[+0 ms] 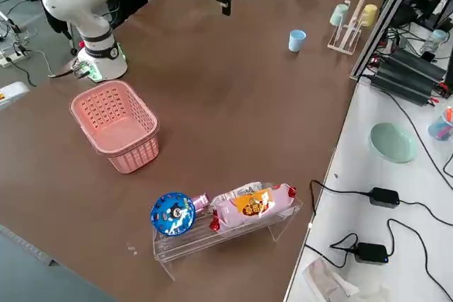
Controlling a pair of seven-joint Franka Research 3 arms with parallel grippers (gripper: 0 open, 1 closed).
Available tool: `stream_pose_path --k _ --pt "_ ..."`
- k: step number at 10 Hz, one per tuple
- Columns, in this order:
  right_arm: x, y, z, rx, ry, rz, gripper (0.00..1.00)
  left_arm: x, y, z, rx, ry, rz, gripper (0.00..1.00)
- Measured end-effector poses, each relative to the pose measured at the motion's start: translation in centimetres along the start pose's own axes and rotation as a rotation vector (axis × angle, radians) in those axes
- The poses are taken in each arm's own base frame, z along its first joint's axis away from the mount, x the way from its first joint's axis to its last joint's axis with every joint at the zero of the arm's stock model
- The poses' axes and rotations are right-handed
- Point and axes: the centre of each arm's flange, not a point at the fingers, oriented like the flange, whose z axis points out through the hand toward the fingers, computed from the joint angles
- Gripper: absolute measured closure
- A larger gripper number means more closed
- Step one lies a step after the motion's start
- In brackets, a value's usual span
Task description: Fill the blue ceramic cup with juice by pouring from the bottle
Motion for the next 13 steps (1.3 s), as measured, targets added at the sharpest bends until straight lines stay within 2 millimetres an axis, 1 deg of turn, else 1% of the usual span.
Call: stream_pose_path --k 2,4,6,9,10,12,13 --pt "-0.1 -0.2 0.0 0.0 -0.002 -0.004 0.0 0.1 0.2 -0.8 0.004 -0.01 0.002 0.0" --pt "-0.6 -0.3 -0.5 -0.001 -0.005 -0.006 0.0 0.0 0.7 -2.1 0.003 -0.033 0.004 0.0" --pt "-1.0 -0.2 -0.6 -0.004 -0.023 -0.006 0.0 -0.1 1.1 -2.8 0.004 -0.042 0.004 0.0" --pt "-1.1 -0.2 0.3 -0.006 -0.041 -0.006 0.0 0.2 1.6 -4.0 -0.011 -0.076 0.008 0.0" --pt "-1.1 -0.2 0.3 -0.006 -0.04 -0.006 0.0 0.2 1.8 -4.4 -0.009 -0.082 0.008 0.0" --pt "-1.1 -0.2 0.2 -0.006 -0.035 -0.006 0.0 0.9 2.0 -5.6 -0.016 -0.113 0.014 0.0" --pt "-1.1 -0.2 0.1 -0.005 -0.032 -0.006 0.0 1.9 1.9 -6.6 -0.02 -0.145 0.011 0.0"
